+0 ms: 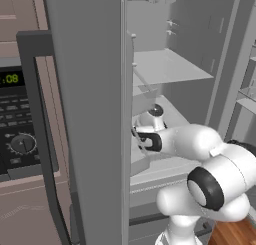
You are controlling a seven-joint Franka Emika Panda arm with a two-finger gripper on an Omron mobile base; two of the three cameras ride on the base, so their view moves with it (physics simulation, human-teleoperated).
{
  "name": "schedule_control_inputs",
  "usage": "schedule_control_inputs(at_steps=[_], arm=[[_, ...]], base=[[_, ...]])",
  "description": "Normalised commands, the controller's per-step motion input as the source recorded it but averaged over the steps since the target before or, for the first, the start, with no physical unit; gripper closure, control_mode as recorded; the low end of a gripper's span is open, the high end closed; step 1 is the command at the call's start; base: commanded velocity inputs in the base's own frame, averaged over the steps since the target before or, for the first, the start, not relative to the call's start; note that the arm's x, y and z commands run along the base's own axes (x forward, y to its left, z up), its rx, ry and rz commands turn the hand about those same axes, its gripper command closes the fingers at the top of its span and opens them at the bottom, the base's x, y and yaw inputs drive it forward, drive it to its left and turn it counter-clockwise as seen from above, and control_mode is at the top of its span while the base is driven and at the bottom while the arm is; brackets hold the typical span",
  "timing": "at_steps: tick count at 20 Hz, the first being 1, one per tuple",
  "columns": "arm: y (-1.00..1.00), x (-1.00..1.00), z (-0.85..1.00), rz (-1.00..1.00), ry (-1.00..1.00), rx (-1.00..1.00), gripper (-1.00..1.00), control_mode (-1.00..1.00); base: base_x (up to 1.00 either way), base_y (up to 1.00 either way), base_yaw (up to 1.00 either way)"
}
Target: Open the fridge, remove the tangerine, cucumber, and steak, and place them on any counter.
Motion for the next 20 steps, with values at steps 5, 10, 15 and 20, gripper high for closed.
schedule_control_inputs(at_steps=[5,10,15,20], arm=[[0.08,0.22,-0.2,0.0,0.04,0.0,-1.0,-1.0],[0.03,0.24,-0.24,0.0,0.05,0.0,-1.0,-1.0],[0.04,0.14,-0.17,0.0,0.03,0.0,1.0,-1.0],[-0.02,-0.25,-0.01,0.0,-0.02,0.01,1.0,-1.0]], base=[[0.0,0.0,0.0],[0.0,0.0,0.0],[0.0,0.0,0.0],[0.0,0.0,0.0]])
